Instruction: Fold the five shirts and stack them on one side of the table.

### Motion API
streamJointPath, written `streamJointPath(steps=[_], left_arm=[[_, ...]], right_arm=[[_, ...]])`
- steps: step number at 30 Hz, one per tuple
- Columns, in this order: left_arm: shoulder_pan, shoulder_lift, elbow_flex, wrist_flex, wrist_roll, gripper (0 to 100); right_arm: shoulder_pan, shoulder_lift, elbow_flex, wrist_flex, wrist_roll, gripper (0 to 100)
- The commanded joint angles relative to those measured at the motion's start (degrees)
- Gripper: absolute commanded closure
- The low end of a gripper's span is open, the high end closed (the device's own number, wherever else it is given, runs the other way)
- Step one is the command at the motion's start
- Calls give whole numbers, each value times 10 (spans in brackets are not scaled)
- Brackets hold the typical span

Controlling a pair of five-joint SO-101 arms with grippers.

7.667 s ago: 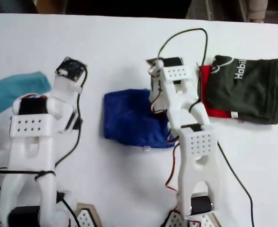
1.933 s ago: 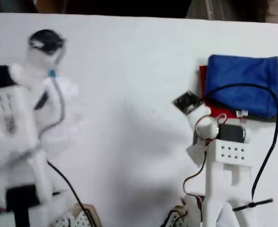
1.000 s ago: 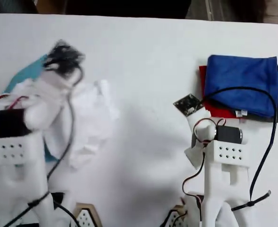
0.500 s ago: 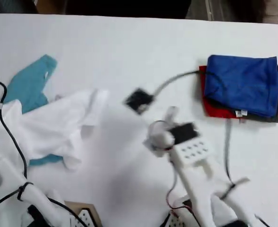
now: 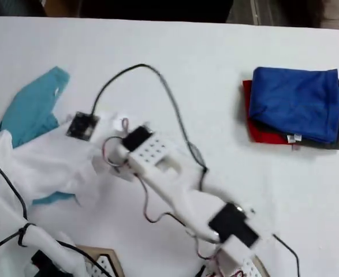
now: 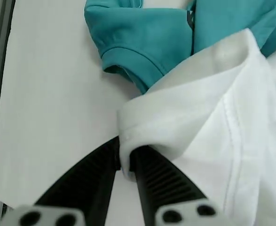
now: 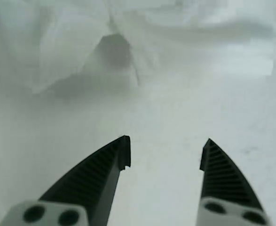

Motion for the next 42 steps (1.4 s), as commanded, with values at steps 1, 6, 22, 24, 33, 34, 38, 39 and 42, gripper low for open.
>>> streamJointPath(steps=[1, 6, 22, 24, 33, 34, 38, 39, 42], left_arm=[[-8, -9, 0, -7, -4, 976], [-8, -9, 0, -7, -4, 976], [-8, -10, -15, 18, -32, 868], [-6, -10, -36, 41, -33, 798], [33, -10, -131, 105, -13, 714], [52, -9, -131, 126, -13, 714], [173, -10, -105, 211, -4, 714], [213, -10, -93, 227, 6, 714], [331, -6, -35, 239, 25, 714]], right_arm=[[-22, 44, -63, -7, -4, 752], [-36, 99, -120, -10, -4, 752], [72, 250, -395, 57, -4, 975], [99, 237, -412, 80, -4, 978], [188, 123, -432, 159, -4, 978], [193, 105, -432, 168, -4, 978], [213, 29, -433, 192, -2, 978], [218, 9, -433, 195, 6, 978], [225, -38, -432, 206, 41, 978]])
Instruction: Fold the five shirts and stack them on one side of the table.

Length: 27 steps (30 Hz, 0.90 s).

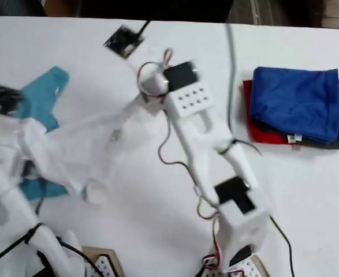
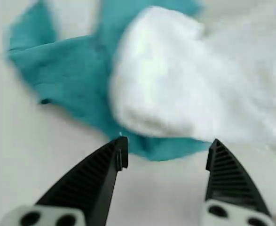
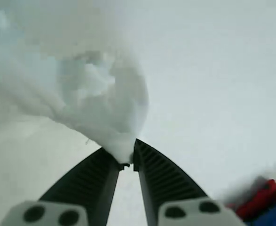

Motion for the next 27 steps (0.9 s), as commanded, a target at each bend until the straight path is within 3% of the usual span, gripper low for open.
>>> streamJointPath(steps=[1, 7, 12, 17, 19, 27], left_arm=[[144, -5, 61, 3, 22, 714], [247, -5, 219, -158, 77, 714], [223, -7, 269, -259, 95, 737], [140, -9, 263, -290, 94, 991], [124, -9, 248, -287, 84, 944], [125, -9, 124, -192, 72, 972]], right_arm=[[18, -88, -25, 12, 25, 978], [37, -102, -25, 64, 25, 978], [67, -105, -30, 69, 30, 978], [132, -105, -30, 67, 31, 978], [146, -105, -30, 66, 31, 978], [128, -105, -29, 81, 25, 978]])
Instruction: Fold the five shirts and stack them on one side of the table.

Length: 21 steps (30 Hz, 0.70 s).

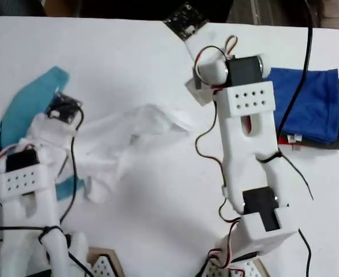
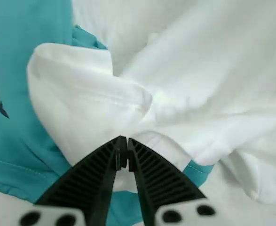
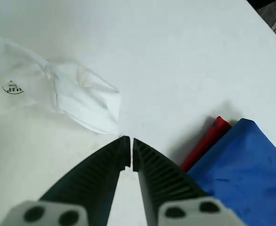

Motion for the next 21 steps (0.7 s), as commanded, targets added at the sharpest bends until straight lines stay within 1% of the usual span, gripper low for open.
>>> streamJointPath(steps=[1, 5, 8, 14, 16, 19, 20, 21], left_arm=[[-3, -9, -78, 49, -5, 972], [-4, -9, -119, 98, -10, 961], [-11, -9, -130, 123, -10, 938], [-50, -9, -136, 147, -10, 880], [-60, -9, -136, 152, -10, 867], [-69, -9, -136, 152, -10, 865], [-72, -9, -136, 152, -10, 865], [-72, -9, -136, 152, -10, 865]], right_arm=[[-14, -42, -27, 18, -2, 978], [-28, -35, -21, 31, -4, 977], [-34, -35, -4, 20, -47, 977], [-33, -35, 49, -14, -143, 962], [-33, -28, 80, -44, -159, 902], [-34, 19, 113, -97, -164, 779], [-35, 45, 117, -111, -164, 759], [-38, 73, 118, -121, -164, 760]])
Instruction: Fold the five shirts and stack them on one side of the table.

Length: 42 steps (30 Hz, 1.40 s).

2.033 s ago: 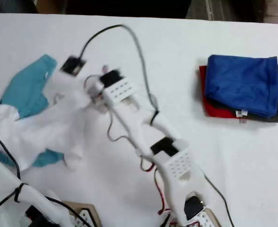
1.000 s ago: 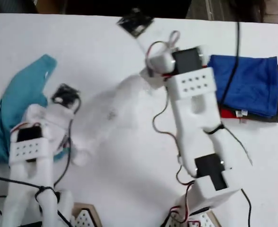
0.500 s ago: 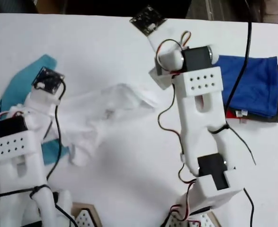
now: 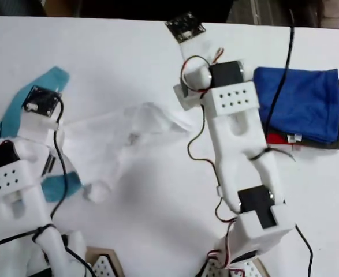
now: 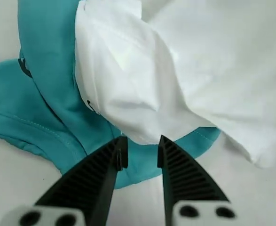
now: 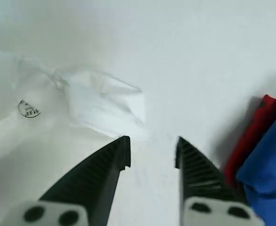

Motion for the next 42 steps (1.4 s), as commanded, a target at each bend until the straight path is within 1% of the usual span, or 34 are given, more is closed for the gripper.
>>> streamJointPath(steps=[1, 5, 10, 14, 20, 22, 25, 26, 32, 35, 38, 41, 42], left_arm=[[-4, -9, -30, 5, -5, 865], [-3, -8, -25, 5, -1, 865], [4, -6, -26, 2, -1, 865], [7, -8, -26, 5, -1, 865], [30, -8, -26, 5, -1, 865], [44, -8, -26, 5, -1, 865], [68, -5, -26, 5, 0, 865], [75, -5, -25, 5, 0, 865], [113, -4, -25, 0, 0, 865], [114, -4, -25, -8, 0, 865], [115, -4, -26, -8, 0, 865], [125, -4, -25, -8, 4, 865], [130, -4, -25, -8, 16, 865]], right_arm=[[-13, 74, 3, -44, -3, 768], [-29, 158, -13, -67, -2, 772], [-70, 218, -69, -65, -1, 773], [-88, 259, -104, -65, -1, 775], [-102, 308, -130, -29, 0, 776], [-109, 320, -132, -12, 23, 784], [-116, 325, -132, 22, 61, 836], [-114, 322, -135, 36, 63, 841], [-104, 248, -189, 138, 68, 788], [-83, 196, -194, 141, 65, 789], [-48, 198, -193, 130, 57, 789], [-10, 250, -188, 110, 0, 789], [-2, 273, -188, 106, -12, 789]])
